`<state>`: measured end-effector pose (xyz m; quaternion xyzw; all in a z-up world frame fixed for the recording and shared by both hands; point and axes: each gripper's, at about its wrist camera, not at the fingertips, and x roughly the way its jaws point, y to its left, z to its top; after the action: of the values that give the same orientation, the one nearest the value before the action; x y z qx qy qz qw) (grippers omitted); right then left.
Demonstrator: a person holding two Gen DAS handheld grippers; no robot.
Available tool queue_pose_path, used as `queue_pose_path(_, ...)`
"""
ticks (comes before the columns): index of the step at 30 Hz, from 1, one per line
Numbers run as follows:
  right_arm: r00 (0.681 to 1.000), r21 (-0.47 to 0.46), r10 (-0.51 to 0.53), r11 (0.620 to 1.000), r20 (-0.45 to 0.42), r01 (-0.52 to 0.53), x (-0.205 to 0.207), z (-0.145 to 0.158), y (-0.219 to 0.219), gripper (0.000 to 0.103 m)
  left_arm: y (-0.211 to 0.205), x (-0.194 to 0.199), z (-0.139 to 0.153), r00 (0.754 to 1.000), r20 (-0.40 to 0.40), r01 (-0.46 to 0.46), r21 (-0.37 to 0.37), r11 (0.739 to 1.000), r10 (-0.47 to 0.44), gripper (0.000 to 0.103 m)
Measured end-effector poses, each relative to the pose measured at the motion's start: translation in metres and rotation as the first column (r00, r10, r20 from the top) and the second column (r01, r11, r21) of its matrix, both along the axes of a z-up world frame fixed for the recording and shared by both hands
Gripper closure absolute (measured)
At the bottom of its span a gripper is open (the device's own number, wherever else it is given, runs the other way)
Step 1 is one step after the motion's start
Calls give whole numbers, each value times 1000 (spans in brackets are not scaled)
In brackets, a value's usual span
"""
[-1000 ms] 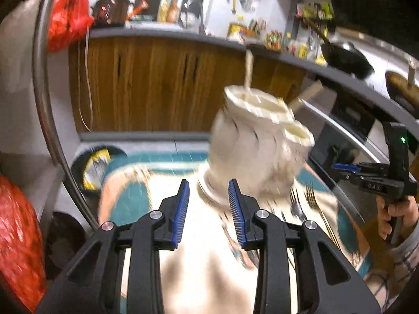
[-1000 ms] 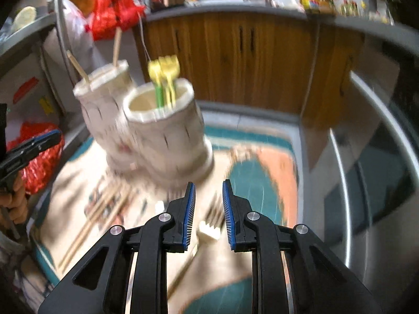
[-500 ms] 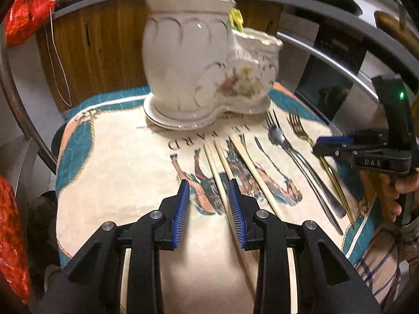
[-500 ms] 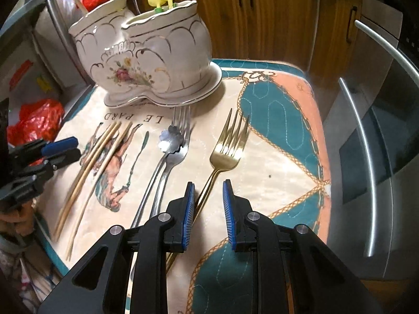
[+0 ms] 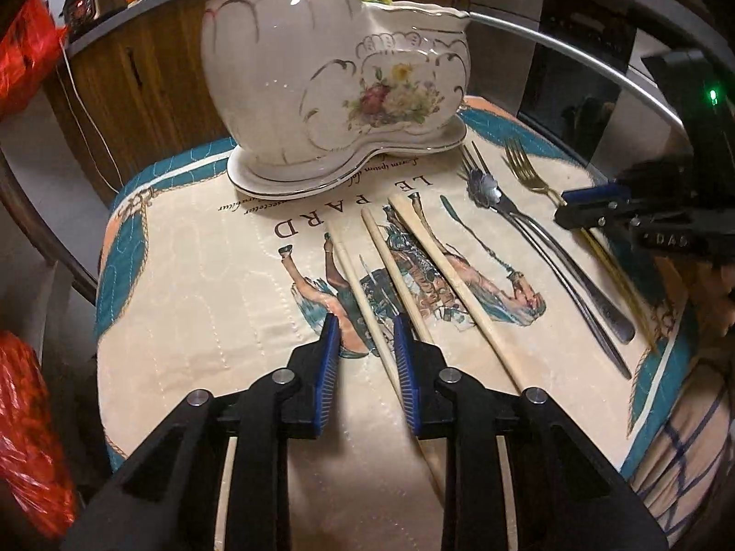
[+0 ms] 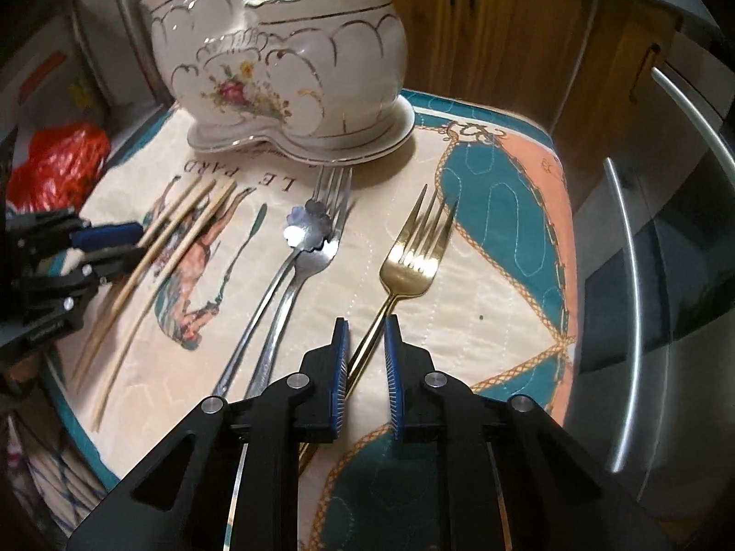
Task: Organize utensils
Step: 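Move both open tools back over the remaining forks and chopsticks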
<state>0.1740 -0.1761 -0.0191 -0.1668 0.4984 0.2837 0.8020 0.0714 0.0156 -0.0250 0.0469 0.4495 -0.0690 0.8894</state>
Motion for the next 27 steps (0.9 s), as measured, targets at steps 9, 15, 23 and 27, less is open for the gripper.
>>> queue_pose_path(9, 995, -122, 18, 992, -100, -31, 17, 0, 5, 87, 0, 13, 6, 994, -109, 12, 11, 1000, -10, 83)
queue_pose_path(15, 986, -199, 24, 978, -165, -57, 22, -1, 16, 87, -5, 28, 9, 981, -192, 12, 18, 1000, -9, 83)
queue_pose_path(23, 966, -285, 59, 949, -252, -132, 24, -4, 23, 87, -1, 37, 12, 955, -293, 46, 2, 999, -43, 83)
queue_pose_path(27, 963, -296, 57, 945, -263, -137, 22, -4, 25, 87, 0, 42, 12, 949, -312, 59, 18, 998, -50, 83)
